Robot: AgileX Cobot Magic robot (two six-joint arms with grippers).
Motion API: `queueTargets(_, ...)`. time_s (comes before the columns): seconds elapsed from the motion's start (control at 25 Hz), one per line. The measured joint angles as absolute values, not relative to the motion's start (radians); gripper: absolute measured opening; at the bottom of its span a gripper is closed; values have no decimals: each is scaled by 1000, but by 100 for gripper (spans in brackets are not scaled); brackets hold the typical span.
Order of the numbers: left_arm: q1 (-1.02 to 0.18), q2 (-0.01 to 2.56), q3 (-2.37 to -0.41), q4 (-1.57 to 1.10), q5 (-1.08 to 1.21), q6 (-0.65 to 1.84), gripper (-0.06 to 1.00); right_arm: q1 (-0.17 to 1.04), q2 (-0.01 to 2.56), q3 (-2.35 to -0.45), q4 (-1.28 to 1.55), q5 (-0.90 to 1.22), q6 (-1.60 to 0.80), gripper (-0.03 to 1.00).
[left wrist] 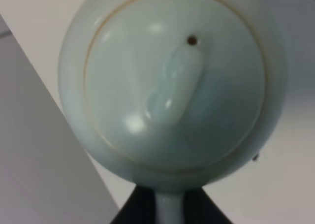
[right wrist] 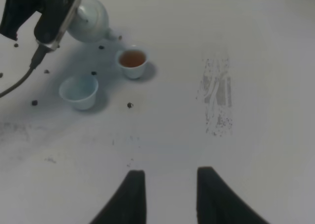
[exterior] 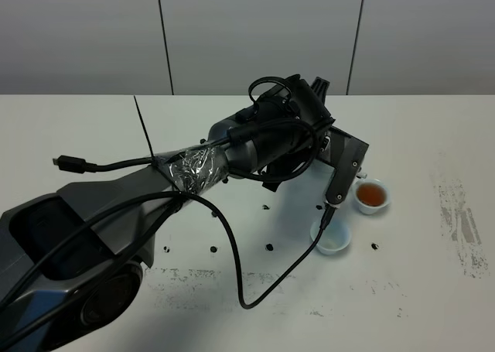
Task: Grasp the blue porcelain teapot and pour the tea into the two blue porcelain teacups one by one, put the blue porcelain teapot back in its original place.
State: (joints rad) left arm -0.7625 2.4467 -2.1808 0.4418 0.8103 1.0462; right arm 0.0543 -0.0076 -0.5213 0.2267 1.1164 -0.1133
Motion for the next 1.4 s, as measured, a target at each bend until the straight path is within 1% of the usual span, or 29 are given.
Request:
queueTargets(0.24, -725, 2408, -2181, 393, 856, 848, 8, 54, -8, -521, 228, 1116, -113, 24)
queueTargets(0.4, -694, 2359, -2178, 263, 893, 833, 8, 54, -8, -521, 228, 1116, -113, 24)
queueTargets(0.56, -646, 2318, -2148, 66, 931, 828, 8, 54, -8, -521, 229, 1116, -113, 24)
queueTargets(0.72, -614, 2313, -2101, -54, 939, 824, 8, 54, -8, -521, 230, 1116, -113, 24)
queueTargets(0.96, -608, 2315, -2011, -115, 851, 748, 8, 54, -8, -521, 230, 1116, -113, 24)
queueTargets(1.4, -608, 2389, -2004, -196, 804, 732, 8, 54, -8, -521, 231, 1116, -113, 24)
